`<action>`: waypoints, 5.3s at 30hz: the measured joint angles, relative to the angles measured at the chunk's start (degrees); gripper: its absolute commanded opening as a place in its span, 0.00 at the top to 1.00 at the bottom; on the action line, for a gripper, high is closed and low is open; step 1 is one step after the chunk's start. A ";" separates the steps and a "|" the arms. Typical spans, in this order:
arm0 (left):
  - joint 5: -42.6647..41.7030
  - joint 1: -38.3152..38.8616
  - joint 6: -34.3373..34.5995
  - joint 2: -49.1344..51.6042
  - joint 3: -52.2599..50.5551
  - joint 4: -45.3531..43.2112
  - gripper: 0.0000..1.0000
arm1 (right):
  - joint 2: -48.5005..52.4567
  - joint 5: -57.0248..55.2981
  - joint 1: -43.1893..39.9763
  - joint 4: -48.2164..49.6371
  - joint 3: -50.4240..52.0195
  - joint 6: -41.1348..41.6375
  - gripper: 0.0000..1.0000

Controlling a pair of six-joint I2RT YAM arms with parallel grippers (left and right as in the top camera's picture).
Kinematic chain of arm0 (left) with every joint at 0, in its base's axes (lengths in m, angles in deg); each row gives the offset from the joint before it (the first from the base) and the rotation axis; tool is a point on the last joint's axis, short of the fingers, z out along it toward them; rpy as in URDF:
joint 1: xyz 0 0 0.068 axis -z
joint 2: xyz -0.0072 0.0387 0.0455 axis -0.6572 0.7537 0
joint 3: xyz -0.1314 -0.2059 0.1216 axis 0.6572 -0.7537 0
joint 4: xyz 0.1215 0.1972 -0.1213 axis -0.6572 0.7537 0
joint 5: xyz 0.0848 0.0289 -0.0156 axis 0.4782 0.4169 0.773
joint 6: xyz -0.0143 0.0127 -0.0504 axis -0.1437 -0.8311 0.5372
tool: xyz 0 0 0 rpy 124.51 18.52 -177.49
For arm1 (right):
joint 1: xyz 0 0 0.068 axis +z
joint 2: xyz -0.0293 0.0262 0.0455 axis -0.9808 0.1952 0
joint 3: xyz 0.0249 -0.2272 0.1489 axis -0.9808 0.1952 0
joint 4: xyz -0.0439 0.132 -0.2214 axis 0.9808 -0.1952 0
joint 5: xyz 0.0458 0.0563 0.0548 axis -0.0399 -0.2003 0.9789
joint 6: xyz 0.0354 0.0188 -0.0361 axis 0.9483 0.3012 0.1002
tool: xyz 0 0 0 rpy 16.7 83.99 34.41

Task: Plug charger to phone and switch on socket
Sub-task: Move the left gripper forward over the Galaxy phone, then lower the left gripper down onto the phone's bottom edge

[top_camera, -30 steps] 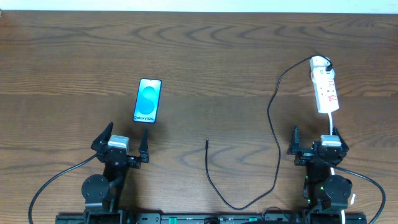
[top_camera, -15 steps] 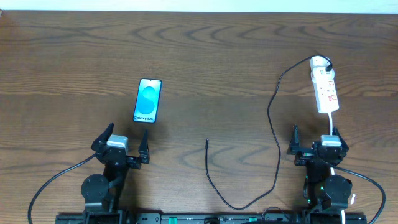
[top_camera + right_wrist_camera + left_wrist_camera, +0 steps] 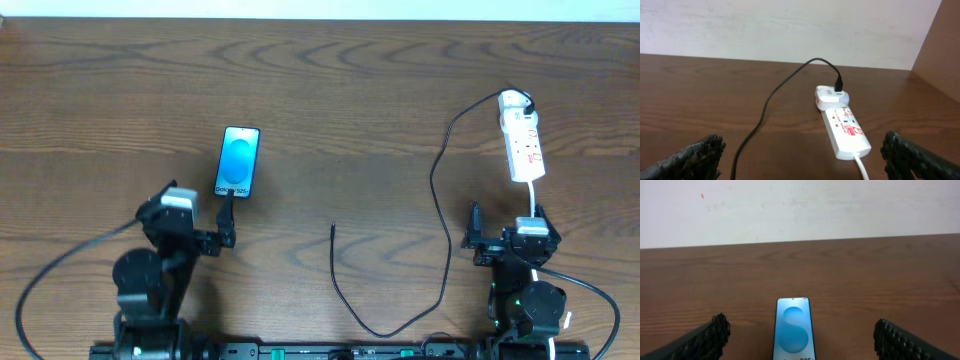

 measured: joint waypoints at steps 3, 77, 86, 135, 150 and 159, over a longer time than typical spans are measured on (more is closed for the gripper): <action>-0.02 0.00 0.00 6.45 3.87 -0.13 0.06 | -0.04 0.00 0.00 -0.04 0.00 0.00 0.01; 4.26 5.07 -0.22 70.53 55.82 42.10 0.06 | -0.07 -0.02 0.00 -0.02 0.00 0.00 0.01; 5.25 5.49 -0.22 78.64 55.82 41.90 0.06 | -0.07 -0.02 0.00 -0.02 0.00 0.00 0.01; 8.72 5.49 -0.22 87.17 55.82 34.53 0.07 | -0.07 -0.02 0.00 -0.02 0.00 0.00 0.01; 8.04 5.49 1.14 87.17 55.82 32.41 0.06 | -0.07 0.00 0.00 -0.02 0.00 0.00 0.01; 9.40 5.79 1.73 87.17 55.82 32.92 0.06 | -0.07 -0.02 0.00 -0.02 0.00 0.00 0.01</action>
